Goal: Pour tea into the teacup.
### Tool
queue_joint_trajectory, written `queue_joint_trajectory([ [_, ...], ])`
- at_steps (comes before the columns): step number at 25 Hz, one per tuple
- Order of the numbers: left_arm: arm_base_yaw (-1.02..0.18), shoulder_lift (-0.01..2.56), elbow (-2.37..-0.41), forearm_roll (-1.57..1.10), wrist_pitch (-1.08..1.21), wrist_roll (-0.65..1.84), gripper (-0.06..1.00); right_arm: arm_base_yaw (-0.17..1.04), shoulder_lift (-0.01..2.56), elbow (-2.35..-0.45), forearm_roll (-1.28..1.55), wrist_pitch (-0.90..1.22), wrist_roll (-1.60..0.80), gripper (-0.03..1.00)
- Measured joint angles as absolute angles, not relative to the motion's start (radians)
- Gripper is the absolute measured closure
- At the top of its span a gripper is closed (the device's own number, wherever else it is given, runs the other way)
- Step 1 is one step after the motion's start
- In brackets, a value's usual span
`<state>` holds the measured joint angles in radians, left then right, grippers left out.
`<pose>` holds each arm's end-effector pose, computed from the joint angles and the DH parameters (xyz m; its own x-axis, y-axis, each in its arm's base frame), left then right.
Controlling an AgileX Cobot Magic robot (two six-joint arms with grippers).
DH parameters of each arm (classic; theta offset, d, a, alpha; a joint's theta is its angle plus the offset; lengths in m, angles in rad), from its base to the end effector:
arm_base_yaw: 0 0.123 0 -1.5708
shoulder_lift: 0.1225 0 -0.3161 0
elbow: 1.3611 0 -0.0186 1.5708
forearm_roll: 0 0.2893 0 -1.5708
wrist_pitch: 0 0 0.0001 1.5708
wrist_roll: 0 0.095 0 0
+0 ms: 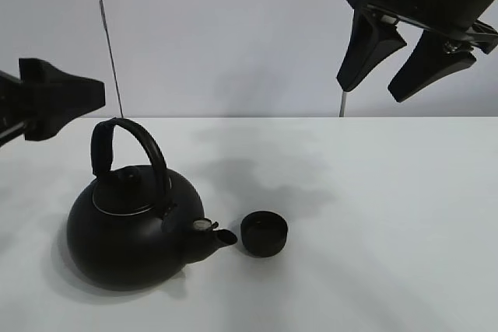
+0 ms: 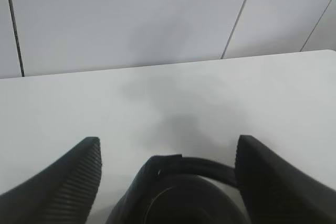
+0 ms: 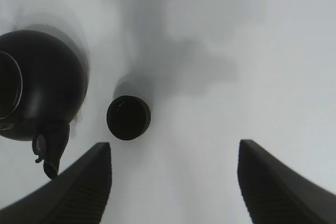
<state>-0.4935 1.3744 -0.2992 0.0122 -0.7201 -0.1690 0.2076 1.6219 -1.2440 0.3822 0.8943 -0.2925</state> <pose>0.2136 -0.1158 0.1817 -0.3067 -0.0158 -0.9517 0.4373 0.8858 -0.1556 0.3605 0.1042 0.2863 -0.8771 -0.2297 -0.4219 -0.3546 0.9020 0.2461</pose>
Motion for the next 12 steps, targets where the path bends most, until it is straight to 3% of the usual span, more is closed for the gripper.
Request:
queue_joint_trajectory([
  [12,-0.493,1.280,-0.718,0.151,-0.096,-0.356,0.42,0.208,1.622,-1.244,0.382,0.898,-0.292,0.50],
])
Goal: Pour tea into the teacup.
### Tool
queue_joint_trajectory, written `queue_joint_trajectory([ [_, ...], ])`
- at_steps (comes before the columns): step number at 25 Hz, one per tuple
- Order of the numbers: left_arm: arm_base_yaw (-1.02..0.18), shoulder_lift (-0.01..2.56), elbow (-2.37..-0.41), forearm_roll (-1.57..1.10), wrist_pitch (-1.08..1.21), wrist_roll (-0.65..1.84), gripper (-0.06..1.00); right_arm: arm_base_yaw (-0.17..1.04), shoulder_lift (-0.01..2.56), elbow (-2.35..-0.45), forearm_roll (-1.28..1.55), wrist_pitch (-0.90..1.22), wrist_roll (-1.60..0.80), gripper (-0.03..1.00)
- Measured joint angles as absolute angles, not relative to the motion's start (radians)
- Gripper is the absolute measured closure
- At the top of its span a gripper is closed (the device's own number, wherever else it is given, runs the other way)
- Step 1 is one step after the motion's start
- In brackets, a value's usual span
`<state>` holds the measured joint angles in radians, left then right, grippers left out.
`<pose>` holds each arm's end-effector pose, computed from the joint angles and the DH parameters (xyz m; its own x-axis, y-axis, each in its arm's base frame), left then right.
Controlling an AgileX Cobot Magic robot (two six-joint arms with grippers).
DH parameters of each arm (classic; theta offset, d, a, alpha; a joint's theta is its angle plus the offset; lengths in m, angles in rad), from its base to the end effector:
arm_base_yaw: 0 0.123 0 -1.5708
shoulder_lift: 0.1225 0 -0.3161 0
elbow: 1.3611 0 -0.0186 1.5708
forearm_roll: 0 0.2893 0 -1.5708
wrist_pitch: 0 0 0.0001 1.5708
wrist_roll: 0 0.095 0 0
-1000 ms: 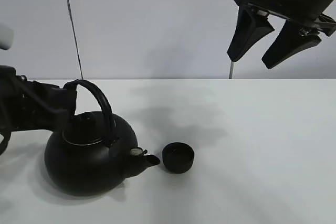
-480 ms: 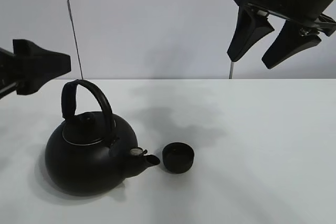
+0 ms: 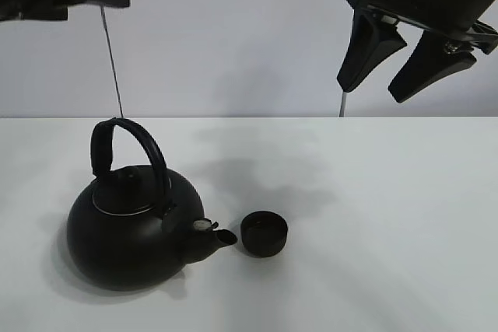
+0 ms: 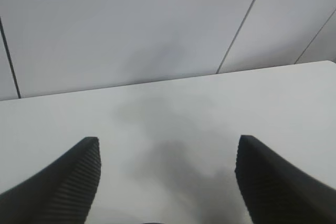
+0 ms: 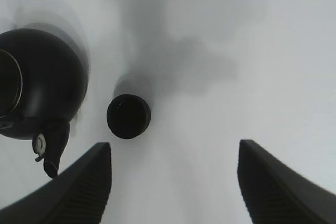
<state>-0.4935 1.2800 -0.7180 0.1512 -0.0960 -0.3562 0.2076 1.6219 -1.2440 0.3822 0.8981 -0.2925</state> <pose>0.2645 -0.1438 0.2836 -0.4188 -0.0066 -0.9080 0.4085 0.8917 -0.1949 0.3602 0.1042 0.2862 -0.8782 -0.2310 -0.4187 -0.3549 0.9016 0.2471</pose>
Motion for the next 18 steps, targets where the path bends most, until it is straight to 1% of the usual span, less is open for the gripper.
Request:
queue_joint_trajectory([
  [5,-0.493,1.322,-0.905,0.146,0.170,-0.417,0.42,0.208,1.622,-1.244,0.382,0.898,-0.292,0.50],
  [10,-0.493,1.470,-1.087,0.031,0.441,-0.423,0.42,0.208,1.622,-1.244,0.382,0.898,-0.292,0.50],
  [18,-0.493,1.652,-1.294,-0.150,0.684,-0.303,0.42,0.208,1.622,-1.244,0.382,0.898,-0.292,0.50],
])
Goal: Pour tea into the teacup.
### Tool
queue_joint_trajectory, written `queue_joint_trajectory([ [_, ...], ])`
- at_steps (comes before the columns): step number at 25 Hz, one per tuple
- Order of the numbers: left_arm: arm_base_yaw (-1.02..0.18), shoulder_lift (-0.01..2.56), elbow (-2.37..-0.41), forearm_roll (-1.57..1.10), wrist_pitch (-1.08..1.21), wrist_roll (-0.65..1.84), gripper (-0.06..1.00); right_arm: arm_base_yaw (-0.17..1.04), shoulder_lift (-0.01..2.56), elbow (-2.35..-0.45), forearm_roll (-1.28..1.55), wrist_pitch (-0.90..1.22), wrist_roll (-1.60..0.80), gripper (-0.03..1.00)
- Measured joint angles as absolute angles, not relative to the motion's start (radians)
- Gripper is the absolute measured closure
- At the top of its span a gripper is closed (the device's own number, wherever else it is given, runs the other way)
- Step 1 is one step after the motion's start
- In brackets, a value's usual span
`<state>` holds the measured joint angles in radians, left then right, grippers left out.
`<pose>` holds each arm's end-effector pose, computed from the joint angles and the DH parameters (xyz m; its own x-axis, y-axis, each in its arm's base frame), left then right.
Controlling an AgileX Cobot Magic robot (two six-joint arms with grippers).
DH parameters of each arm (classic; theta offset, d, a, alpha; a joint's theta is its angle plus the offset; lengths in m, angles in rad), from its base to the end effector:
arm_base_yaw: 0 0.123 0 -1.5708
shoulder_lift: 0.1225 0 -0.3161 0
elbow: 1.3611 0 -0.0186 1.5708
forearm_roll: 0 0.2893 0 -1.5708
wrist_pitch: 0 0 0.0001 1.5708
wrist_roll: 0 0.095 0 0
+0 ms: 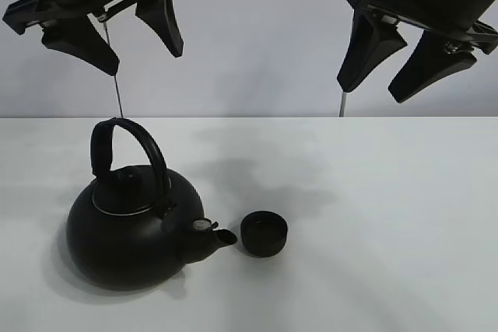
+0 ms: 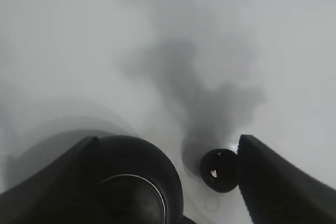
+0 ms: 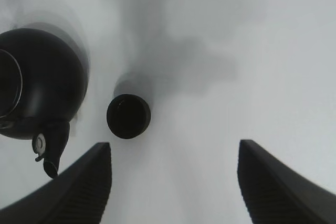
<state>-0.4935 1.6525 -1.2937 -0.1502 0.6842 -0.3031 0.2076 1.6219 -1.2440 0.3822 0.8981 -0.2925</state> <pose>0.3504 -0.1987 0.2958 -0.8662 0.0052 -0.4996 0.1828 0.9339 -0.3073 0.3602 0.1042 0.2862 -0.8782 -0.2310 -0.4187 -0.3549 0.9016 0.2471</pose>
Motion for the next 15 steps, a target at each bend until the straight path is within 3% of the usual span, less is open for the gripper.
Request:
queue_joint_trajectory([
  [15,-0.493,1.658,-1.312,-0.190,0.733,-0.255,0.42,0.208,1.622,-1.244,0.382,0.902,-0.292,0.50],
])
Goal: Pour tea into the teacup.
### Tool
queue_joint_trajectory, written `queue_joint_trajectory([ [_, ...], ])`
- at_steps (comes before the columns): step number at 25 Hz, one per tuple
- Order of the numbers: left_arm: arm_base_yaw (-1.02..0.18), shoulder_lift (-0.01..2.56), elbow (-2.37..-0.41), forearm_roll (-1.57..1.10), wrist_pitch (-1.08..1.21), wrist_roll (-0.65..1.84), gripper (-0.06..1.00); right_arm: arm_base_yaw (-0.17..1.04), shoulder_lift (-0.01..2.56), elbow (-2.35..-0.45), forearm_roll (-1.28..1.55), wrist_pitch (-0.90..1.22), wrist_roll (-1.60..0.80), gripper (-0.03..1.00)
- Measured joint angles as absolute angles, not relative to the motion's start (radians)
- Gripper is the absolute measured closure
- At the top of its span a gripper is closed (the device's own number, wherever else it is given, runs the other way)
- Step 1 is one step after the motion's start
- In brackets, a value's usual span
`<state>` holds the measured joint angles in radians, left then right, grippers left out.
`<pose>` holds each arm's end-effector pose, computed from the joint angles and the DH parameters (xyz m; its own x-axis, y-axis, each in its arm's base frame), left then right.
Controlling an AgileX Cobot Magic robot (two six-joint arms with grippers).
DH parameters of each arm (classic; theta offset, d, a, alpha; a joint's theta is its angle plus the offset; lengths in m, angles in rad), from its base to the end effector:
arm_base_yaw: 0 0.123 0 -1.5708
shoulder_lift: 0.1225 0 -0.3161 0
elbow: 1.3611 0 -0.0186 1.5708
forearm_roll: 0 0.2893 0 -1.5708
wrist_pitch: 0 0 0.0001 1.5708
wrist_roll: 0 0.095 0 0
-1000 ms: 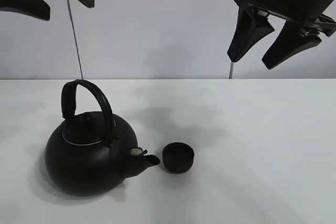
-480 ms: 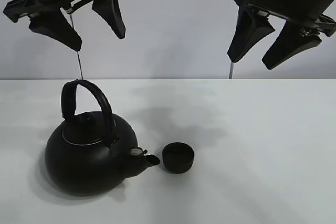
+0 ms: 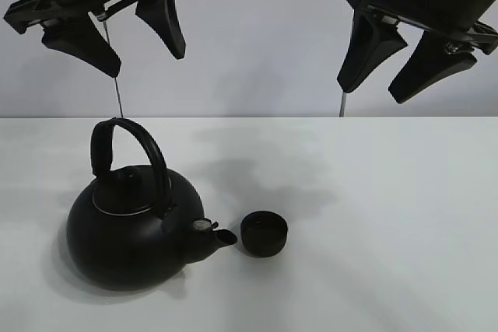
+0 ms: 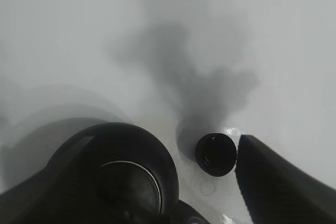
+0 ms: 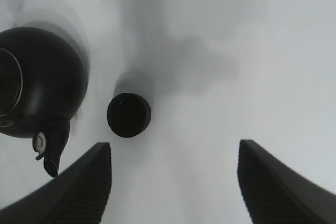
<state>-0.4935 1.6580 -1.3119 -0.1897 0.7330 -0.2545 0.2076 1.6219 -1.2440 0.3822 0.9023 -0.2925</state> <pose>0.3487 -0.2012 0.2976 -0.8812 0.0392 -0.4711 0.2075 0.9275 -0.3109 0.3598 0.1042 0.2861 -0.8795 -0.2325 -0.4152 -0.3553 0.9012 0.2481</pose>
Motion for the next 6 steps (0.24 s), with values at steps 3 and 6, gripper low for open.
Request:
queue_joint_trajectory([
  [3,-0.493,1.658,-1.312,-0.190,0.733,-0.254,0.42,0.208,1.622,-1.244,0.382,0.902,-0.292,0.50],
  [6,-0.493,1.658,-1.312,-0.190,0.733,-0.253,0.42,0.208,1.622,-1.244,0.382,0.902,-0.292,0.50],
])
